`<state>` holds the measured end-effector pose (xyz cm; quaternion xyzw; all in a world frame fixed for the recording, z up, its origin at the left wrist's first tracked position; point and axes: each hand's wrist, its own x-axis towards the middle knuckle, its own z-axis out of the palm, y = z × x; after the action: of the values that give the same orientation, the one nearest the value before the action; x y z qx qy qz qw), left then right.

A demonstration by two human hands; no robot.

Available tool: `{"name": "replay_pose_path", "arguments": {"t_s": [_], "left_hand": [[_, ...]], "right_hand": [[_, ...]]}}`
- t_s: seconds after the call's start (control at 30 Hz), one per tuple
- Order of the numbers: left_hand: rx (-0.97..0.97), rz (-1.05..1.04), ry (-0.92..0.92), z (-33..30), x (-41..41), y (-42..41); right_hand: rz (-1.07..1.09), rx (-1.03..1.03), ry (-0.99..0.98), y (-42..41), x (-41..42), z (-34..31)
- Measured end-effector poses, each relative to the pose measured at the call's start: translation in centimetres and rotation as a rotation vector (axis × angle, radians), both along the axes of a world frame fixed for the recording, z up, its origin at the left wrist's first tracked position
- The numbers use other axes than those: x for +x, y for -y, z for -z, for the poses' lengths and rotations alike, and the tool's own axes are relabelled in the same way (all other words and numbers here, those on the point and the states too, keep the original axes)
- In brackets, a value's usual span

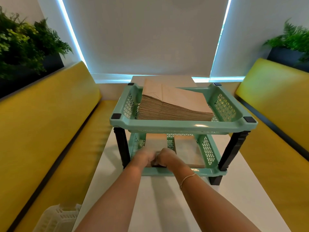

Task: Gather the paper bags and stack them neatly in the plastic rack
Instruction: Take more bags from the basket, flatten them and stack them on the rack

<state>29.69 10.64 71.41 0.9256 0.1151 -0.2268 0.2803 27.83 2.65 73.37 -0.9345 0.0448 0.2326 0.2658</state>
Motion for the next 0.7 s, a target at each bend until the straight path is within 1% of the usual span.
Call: {"name": "replay_pose_path", "arguments": {"t_s": [0.03, 0.07, 0.1, 0.17, 0.2, 0.3, 0.37, 0.4, 0.5, 0.6, 0.67, 0.7], "left_hand": [[-0.019, 0.025, -0.029, -0.3, -0.3, -0.1], [-0.061, 0.008, -0.039, -0.5, -0.2, 0.1], [-0.126, -0.052, -0.033, -0.8, -0.4, 0.2], [-0.22, -0.146, -0.047, -1.2, -0.5, 0.3], [-0.236, -0.171, -0.054, -1.3, -0.5, 0.2], [-0.289, -0.233, -0.057, -1.2, -0.4, 0.1], [-0.363, -0.318, -0.021, -1.3, -0.4, 0.0], [-0.405, -0.357, -0.009, -1.5, -0.5, -0.1], [-0.474, -0.424, 0.079, -2.6, -0.8, -0.6], [-0.533, -0.435, 0.16, -4.4, -2.3, -1.0], [-0.629, -0.422, 0.13, -5.8, -4.0, -1.2], [-0.675, -0.393, 0.09, -6.5, -5.2, -1.3]], "right_hand": [[0.022, 0.025, -0.032, 0.0, 0.2, 0.2], [0.006, 0.031, -0.052, -0.1, 0.1, 0.0], [-0.025, 0.014, -0.038, -0.1, 0.5, 0.5], [-0.009, -0.002, -0.003, 0.2, 0.9, 0.5], [0.065, 0.041, -0.022, 0.3, 0.8, 0.2], [0.112, 0.153, -0.041, 1.1, 1.2, 0.7], [0.184, 0.287, -0.066, 1.4, 0.6, -0.2], [0.212, 0.311, -0.094, 1.4, 0.6, -0.5], [0.237, 0.288, -0.069, 1.2, 0.3, -2.0], [0.189, 0.275, 0.011, 1.6, -0.3, -3.9], [0.23, 0.274, 0.06, 2.7, -1.4, -5.2], [0.302, 0.337, 0.08, 3.6, -2.1, -5.6]]}}
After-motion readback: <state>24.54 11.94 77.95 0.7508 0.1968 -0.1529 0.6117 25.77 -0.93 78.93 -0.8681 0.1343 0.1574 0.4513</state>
